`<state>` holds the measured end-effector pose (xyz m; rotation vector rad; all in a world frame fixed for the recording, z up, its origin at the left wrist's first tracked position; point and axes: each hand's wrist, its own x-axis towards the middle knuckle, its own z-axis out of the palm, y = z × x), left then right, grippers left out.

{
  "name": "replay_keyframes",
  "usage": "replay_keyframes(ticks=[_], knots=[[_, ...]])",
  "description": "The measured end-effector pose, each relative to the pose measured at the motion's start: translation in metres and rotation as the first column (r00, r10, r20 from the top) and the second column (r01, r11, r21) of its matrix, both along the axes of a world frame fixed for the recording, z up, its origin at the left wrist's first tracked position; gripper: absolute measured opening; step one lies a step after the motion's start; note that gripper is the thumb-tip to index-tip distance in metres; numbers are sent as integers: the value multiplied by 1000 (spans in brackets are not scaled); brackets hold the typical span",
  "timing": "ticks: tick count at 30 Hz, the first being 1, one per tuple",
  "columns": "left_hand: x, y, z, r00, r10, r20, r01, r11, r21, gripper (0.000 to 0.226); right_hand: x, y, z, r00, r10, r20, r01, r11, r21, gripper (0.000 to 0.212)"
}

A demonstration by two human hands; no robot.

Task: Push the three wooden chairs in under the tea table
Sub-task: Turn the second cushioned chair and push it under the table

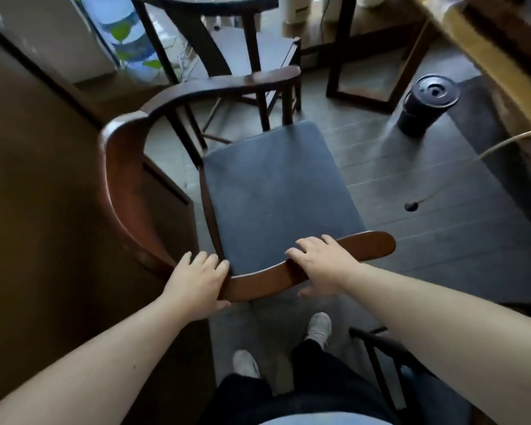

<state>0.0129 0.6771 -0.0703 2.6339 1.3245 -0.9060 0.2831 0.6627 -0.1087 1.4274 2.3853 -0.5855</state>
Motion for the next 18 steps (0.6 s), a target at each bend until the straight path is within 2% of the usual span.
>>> replay_keyframes(ticks=[2, 5, 8, 10, 13, 18], knots=[[2, 4, -1, 1000, -5, -24, 4, 999, -38, 82, -8, 11, -8, 998, 55, 11, -55, 998, -37, 87], [3, -1, -5, 1000, 6, -8, -7, 995, -101, 64, -26, 24, -19, 992, 129, 8, -128, 988, -85, 86], [0, -7, -13, 1000, 23, 14, -21, 994, -104, 57, -33, 37, -21, 985, 173, -8, -172, 970, -170, 73], [-3, -3, -16, 999, -11, 30, 13, 997, -77, 55, -30, 42, -19, 981, 196, -8, -194, 967, -163, 61], [-11, 5, -24, 993, -79, 85, 86, 993, -81, 49, -31, 44, -19, 985, 172, 2, -169, 968, -183, 50], [-13, 10, -28, 982, -120, 142, 141, 979, -144, 48, -31, 41, -17, 993, 117, 16, -108, 955, -275, 48]])
